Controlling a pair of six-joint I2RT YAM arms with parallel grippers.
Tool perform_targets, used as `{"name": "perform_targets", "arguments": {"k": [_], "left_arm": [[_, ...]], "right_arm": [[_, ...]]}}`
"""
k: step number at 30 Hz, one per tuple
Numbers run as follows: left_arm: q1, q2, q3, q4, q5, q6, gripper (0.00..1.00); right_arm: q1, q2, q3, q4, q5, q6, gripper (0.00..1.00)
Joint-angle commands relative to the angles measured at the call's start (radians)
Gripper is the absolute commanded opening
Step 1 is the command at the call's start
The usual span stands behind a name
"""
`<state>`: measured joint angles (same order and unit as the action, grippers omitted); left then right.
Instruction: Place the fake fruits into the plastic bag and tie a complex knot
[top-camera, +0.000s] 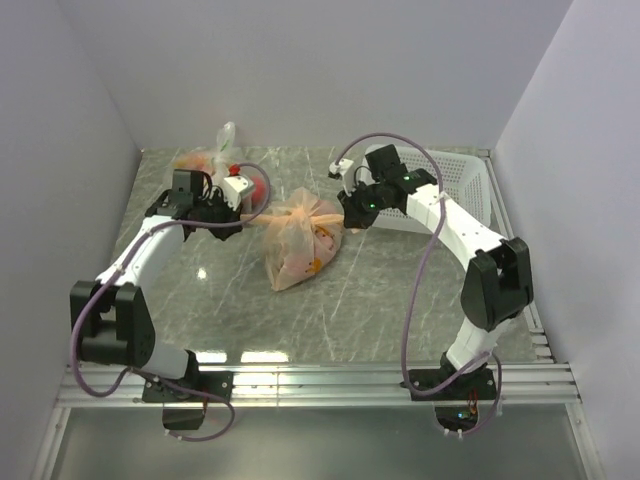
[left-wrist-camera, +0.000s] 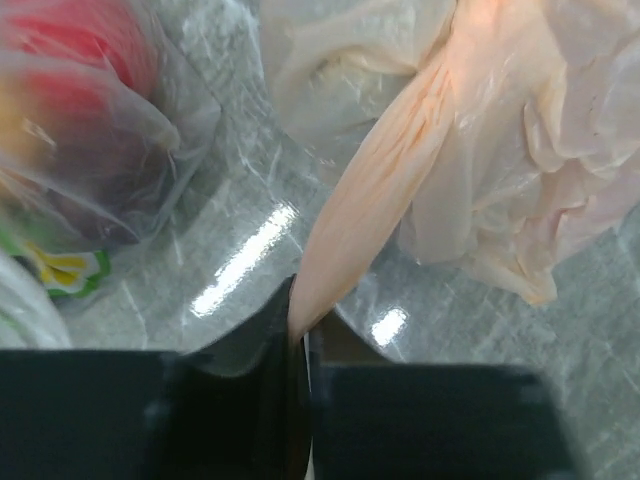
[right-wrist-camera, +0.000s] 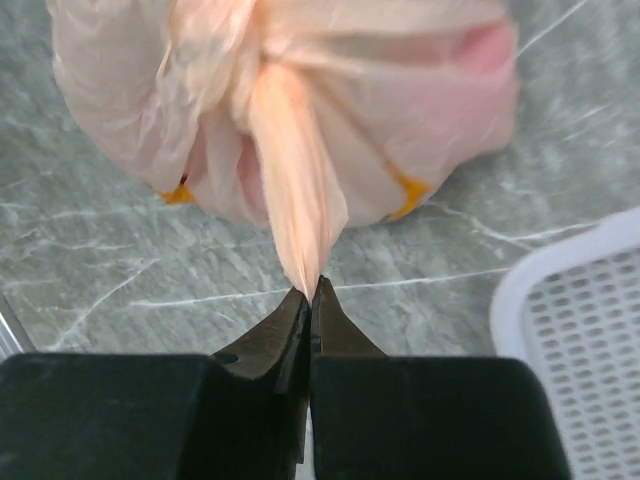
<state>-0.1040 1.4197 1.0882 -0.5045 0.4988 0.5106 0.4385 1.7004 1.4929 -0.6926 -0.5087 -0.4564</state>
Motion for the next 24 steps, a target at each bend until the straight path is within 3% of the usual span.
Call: {"name": "perform_targets", "arguments": {"k": [1, 3, 4, 5, 6, 7, 8, 10, 12, 17, 21, 24], "left_arm": [[0.006, 0.037, 0.032, 0.044, 0.01, -0.012, 0.18], [0.006, 0.05, 0.056, 0.026, 0.033, -0.049, 0.39], [0.006, 0.051, 0.082, 0.015, 0.035, -0.072, 0.6], [0.006, 0.05, 0.094, 0.009, 0.034, -0.122, 0.66], [0.006, 0.045, 0.128, -0.003, 0.038, -0.15, 0.89], [0.006, 0.035, 0.148, -0.032, 0.038, -0.176, 0.99], [0.006, 0.032, 0.171, -0.066, 0.044, -0.211, 0.99], [0.015, 0.025, 0.264, -0.126, 0.047, -0.242, 0.99], [0.035, 0.021, 0.346, -0.199, 0.043, -0.293, 0.99], [0.102, 0.019, 0.47, -0.368, 0.076, -0.351, 0.99], [0.148, -0.077, 0.383, -0.365, 0.06, -0.354, 0.99], [0.15, -0.183, 0.267, -0.35, -0.009, -0.337, 0.99]], "right_arm": [[-0.001, 0.002, 0.012, 0.031, -0.027, 0.041, 0.15], [-0.003, -0.016, 0.006, 0.033, -0.04, 0.053, 0.26], [-0.004, -0.048, 0.003, 0.036, -0.045, 0.061, 0.4], [-0.006, -0.067, 0.003, 0.039, -0.047, 0.068, 0.45], [-0.007, -0.088, 0.004, 0.036, -0.05, 0.082, 0.51], [-0.018, -0.132, 0.009, 0.033, -0.051, 0.094, 0.62], [-0.027, -0.155, 0.01, 0.024, -0.059, 0.111, 0.66], [-0.076, -0.221, 0.02, 0.007, -0.099, 0.16, 0.83], [-0.122, -0.26, 0.026, -0.008, -0.141, 0.205, 0.9], [-0.312, -0.366, 0.01, -0.056, -0.153, 0.306, 0.95], [-0.366, -0.415, -0.037, -0.148, -0.061, 0.341, 0.95], [-0.368, -0.513, -0.217, -0.128, 0.007, 0.384, 0.95]]}}
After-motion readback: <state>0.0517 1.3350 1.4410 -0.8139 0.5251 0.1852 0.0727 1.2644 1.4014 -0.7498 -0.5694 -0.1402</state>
